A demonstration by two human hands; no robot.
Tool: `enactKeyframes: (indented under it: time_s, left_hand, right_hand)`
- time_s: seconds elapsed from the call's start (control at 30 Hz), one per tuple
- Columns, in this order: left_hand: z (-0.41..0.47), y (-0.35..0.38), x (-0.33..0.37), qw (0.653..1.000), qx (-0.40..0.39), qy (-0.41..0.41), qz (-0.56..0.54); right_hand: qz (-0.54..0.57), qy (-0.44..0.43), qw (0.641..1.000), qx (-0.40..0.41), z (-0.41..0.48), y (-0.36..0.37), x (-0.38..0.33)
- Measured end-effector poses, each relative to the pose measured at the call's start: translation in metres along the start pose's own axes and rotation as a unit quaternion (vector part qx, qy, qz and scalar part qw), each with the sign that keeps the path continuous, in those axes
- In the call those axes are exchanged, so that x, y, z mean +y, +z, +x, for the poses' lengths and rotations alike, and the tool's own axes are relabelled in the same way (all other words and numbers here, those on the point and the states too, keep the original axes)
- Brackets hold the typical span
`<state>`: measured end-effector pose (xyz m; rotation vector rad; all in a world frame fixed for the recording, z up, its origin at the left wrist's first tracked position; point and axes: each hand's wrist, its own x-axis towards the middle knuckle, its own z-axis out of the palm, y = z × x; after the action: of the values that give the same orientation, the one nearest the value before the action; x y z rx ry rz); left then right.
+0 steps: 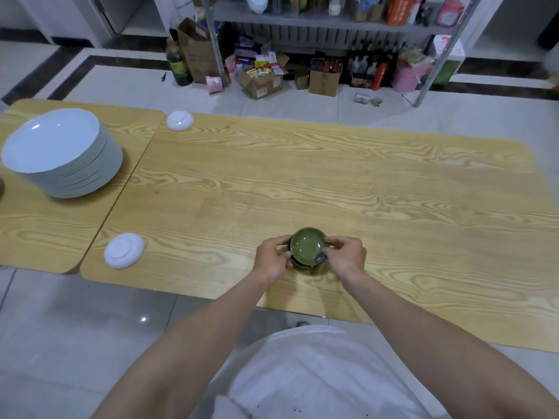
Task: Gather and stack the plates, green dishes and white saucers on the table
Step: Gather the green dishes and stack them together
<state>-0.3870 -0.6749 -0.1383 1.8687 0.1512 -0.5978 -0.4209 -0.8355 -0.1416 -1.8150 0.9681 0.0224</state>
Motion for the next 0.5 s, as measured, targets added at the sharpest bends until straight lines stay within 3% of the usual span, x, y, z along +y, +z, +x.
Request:
enactKeyframes:
  time_s: [0.5]
  left_hand:
    - [0.0023, 0.0009, -0.0026, 1.0, 0.002, -0.017, 0.0]
  right_hand:
    - [-0.047, -0.014, 0.999, -0.003, 0.0004, 0.0073, 0.0016]
